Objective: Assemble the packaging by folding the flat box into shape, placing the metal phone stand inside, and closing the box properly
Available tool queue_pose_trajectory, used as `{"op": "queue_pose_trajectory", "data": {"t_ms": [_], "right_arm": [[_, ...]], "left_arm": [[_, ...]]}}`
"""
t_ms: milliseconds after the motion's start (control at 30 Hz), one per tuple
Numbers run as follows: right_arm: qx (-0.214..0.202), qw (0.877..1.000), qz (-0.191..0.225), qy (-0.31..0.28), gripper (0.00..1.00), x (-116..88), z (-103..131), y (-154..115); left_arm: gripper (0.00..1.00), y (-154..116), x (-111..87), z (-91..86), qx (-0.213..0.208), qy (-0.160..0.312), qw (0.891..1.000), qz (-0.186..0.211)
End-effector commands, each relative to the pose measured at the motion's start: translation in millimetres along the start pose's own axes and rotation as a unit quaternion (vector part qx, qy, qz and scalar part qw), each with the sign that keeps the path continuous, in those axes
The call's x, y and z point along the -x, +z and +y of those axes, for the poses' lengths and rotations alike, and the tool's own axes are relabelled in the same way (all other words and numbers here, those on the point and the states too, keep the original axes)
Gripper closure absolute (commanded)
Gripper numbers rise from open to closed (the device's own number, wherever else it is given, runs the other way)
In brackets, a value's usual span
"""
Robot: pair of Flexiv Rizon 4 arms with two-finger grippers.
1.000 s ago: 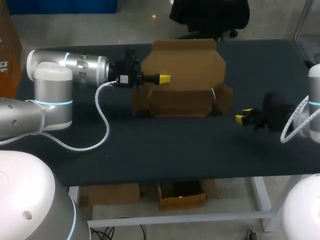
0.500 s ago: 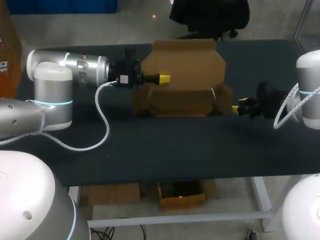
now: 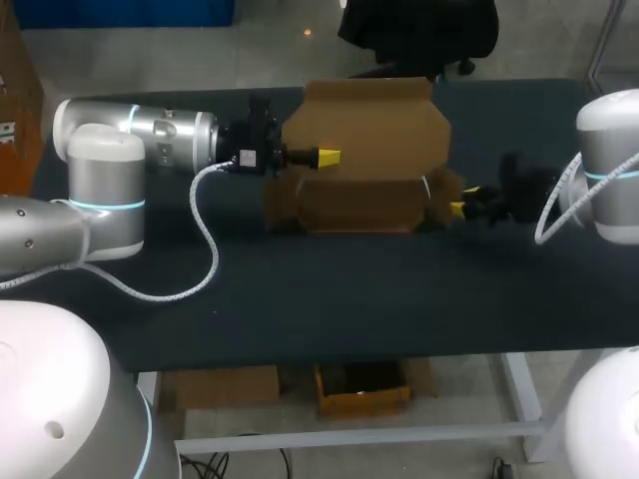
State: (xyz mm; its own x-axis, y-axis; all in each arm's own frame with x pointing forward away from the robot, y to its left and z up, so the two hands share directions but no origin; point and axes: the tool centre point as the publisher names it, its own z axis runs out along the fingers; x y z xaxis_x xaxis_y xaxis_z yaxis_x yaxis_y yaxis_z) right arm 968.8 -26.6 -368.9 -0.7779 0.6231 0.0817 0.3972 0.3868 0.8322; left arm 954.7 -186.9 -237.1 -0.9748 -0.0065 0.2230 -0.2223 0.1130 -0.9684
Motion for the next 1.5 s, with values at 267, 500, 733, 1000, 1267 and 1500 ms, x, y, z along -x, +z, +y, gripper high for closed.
{"op": "queue_pose_trajectory", "data": {"t_ms": [267,500,733,1000,1267,1500], "right_arm": [[0.004,1.000,0.012,-0.005,0.80,-0.3,5.2,20.3],[0.009,1.000,0.004,0.003,1.00,-4.6,3.3,20.4],[0.013,1.000,-0.006,0.011,1.00,-11.7,1.1,19.2],[0.018,0.999,-0.024,0.022,1.00,-19.2,-0.4,17.7],[0.023,0.998,-0.040,0.032,1.00,-26.2,-0.5,17.9],[0.021,0.997,-0.056,0.039,1.00,-30.3,-0.3,19.9]], "left_arm": [[1.00,2.1,0.8,3.6,-0.001,0.000,1.000,0.000],[1.00,2.1,0.8,3.6,-0.001,0.000,1.000,0.000],[1.00,2.1,0.8,3.6,-0.001,0.000,1.000,0.000],[1.00,2.1,0.8,3.6,-0.001,0.000,1.000,0.000],[1.00,2.1,0.8,3.6,-0.001,0.000,1.000,0.000],[1.00,2.1,0.8,3.6,-0.001,0.000,1.000,0.000]]}}
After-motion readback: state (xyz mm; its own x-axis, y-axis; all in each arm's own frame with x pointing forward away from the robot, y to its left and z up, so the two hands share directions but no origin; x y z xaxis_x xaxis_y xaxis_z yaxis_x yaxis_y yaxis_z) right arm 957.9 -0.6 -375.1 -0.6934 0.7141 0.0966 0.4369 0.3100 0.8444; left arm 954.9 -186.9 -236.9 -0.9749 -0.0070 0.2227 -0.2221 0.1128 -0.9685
